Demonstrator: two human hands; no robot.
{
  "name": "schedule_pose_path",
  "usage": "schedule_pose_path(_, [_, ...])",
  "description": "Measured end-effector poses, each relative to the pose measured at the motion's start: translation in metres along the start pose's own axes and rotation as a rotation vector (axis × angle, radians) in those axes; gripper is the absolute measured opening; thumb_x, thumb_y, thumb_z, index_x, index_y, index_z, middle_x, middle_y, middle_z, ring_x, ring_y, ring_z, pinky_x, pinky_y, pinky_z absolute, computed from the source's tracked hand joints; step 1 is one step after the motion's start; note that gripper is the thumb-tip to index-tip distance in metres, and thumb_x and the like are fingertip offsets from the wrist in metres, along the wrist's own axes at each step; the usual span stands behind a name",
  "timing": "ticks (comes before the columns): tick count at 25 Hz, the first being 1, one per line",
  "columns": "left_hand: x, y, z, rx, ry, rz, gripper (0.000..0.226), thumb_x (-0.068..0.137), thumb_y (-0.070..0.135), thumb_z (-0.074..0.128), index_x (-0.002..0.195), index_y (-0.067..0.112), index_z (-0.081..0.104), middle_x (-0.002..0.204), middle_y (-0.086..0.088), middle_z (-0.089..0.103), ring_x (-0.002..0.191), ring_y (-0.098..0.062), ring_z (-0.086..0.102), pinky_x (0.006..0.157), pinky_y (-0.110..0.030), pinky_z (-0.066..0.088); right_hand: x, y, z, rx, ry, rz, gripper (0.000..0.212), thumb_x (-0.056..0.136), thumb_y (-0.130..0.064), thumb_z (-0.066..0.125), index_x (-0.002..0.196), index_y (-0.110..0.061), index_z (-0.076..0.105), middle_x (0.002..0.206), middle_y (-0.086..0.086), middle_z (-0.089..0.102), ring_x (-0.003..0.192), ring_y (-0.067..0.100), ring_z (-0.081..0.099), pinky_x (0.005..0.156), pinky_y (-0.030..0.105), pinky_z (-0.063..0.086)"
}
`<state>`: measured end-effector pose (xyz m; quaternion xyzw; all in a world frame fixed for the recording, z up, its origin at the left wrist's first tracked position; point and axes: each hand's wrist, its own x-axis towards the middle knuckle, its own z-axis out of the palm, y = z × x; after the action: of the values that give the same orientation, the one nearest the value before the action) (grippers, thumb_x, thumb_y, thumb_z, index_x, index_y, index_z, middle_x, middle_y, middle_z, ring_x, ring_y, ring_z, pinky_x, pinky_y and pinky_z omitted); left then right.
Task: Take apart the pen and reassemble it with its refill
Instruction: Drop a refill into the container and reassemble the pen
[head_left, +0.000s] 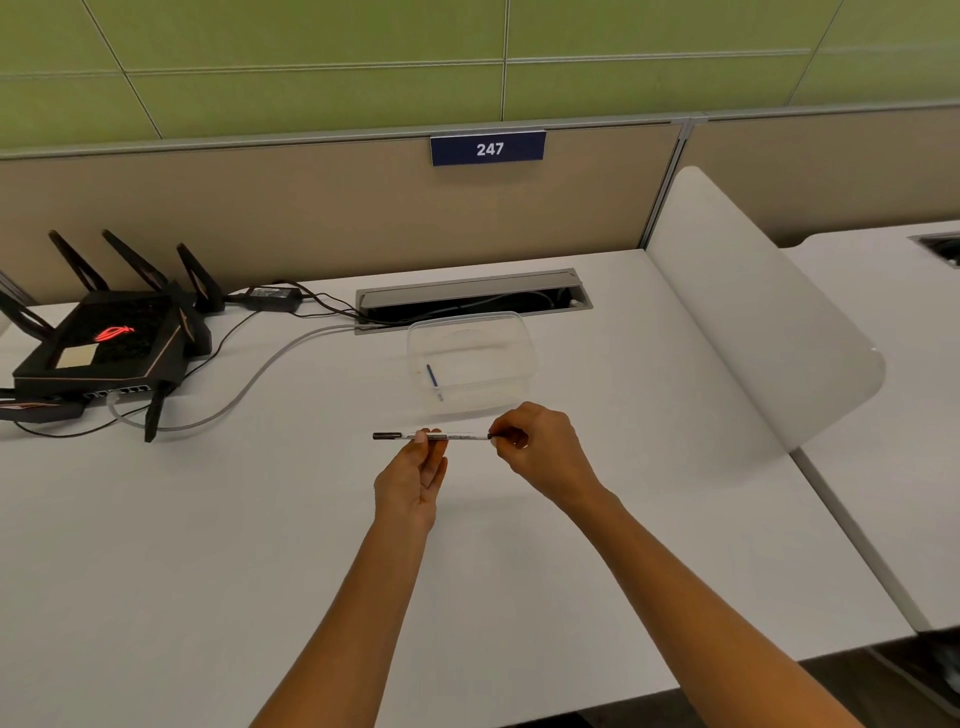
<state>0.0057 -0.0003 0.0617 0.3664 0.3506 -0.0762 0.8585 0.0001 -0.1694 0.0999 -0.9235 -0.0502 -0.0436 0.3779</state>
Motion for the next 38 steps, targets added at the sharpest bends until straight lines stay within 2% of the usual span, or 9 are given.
schedule_pose_path(4, [-0.004,-0.003,0.005,-0.015,0.0,0.002,0.011,0.09,0.014,0.064,0.099,0.008,0.066,0.087,-0.004,0.074,0.081,-0.014,0.072,0.083,-0.032,0.051,-0.001,-0.001,0.001,0.043,0.034,-0.015,0.012,0.083,-0.01,0.068,0.093,-0.012,0.075,0.091,0.006,0.072,0.078,0.018,0.066,0.079,0.037,0.056])
schedule_pose_path(9, [-0.007,0.0,0.007,-0.029,-0.038,0.012,0.007,0.09,0.014,0.064,0.095,0.009,0.067,0.079,-0.002,0.077,0.084,-0.015,0.072,0.082,-0.031,0.051,-0.005,0.003,-0.001,0.269,0.114,0.095,0.016,0.08,-0.011,0.073,0.096,-0.014,0.074,0.084,-0.008,0.07,0.074,-0.002,0.065,0.069,0.01,0.052])
schedule_pose_path(12, [-0.009,-0.001,0.007,-0.033,-0.051,0.019,0.007,0.091,0.014,0.063,0.095,0.01,0.067,0.078,0.0,0.077,0.085,-0.014,0.072,0.08,-0.03,0.05,-0.009,0.006,-0.001,0.352,0.127,0.14,0.013,0.082,-0.012,0.072,0.094,-0.014,0.074,0.079,-0.015,0.068,0.074,-0.009,0.063,0.067,0.006,0.049])
schedule_pose_path(18, [-0.014,-0.002,0.007,-0.043,-0.054,0.026,0.009,0.091,0.014,0.063,0.097,0.009,0.067,0.082,-0.001,0.077,0.089,-0.015,0.071,0.087,-0.033,0.049,-0.014,0.008,-0.002,0.404,0.126,0.14,0.012,0.084,-0.008,0.068,0.09,-0.016,0.074,0.077,-0.016,0.069,0.071,-0.003,0.065,0.066,0.01,0.052])
schedule_pose_path(24, [-0.022,-0.005,0.009,-0.013,-0.031,0.078,0.021,0.092,0.015,0.061,0.11,0.006,0.065,0.096,-0.004,0.073,0.092,-0.015,0.07,0.085,-0.031,0.049,-0.014,0.01,0.001,0.415,0.093,0.16,0.014,0.089,-0.014,0.063,0.082,-0.023,0.071,0.072,-0.012,0.068,0.066,0.002,0.066,0.06,0.013,0.054])
schedule_pose_path(28, [-0.027,-0.006,0.01,0.023,-0.013,0.121,0.024,0.094,0.015,0.059,0.114,0.004,0.064,0.103,-0.007,0.071,0.099,-0.019,0.068,0.089,-0.032,0.048,-0.014,0.012,0.012,0.366,0.037,0.241,0.03,0.099,-0.03,0.047,0.079,-0.017,0.066,0.069,-0.008,0.066,0.063,0.007,0.063,0.064,0.028,0.057])
schedule_pose_path(31, [-0.03,-0.007,0.011,0.034,0.002,0.145,0.023,0.094,0.014,0.059,0.114,0.005,0.064,0.099,-0.005,0.071,0.099,-0.019,0.068,0.087,-0.03,0.048,-0.014,0.013,0.013,0.443,0.088,0.27,0.028,0.098,-0.034,0.05,0.078,-0.023,0.066,0.071,-0.006,0.069,0.063,0.007,0.064,0.058,0.02,0.056])
schedule_pose_path(34, [-0.032,-0.008,0.01,0.023,0.02,0.147,0.022,0.094,0.014,0.059,0.114,0.005,0.064,0.098,-0.004,0.071,0.095,-0.017,0.068,0.085,-0.03,0.047,-0.015,0.013,0.011,0.478,0.094,0.211,0.01,0.091,-0.021,0.062,0.084,-0.025,0.068,0.075,-0.006,0.069,0.068,0.006,0.066,0.057,0.016,0.055])
schedule_pose_path(38, [-0.033,-0.009,0.013,0.041,0.02,0.146,0.021,0.094,0.015,0.058,0.112,0.006,0.065,0.1,-0.005,0.071,0.096,-0.017,0.068,0.086,-0.03,0.048,-0.013,0.014,0.012,0.445,0.059,0.262,0.019,0.095,-0.019,0.056,0.08,-0.018,0.068,0.066,-0.004,0.065,0.056,0.005,0.06,0.051,0.012,0.051])
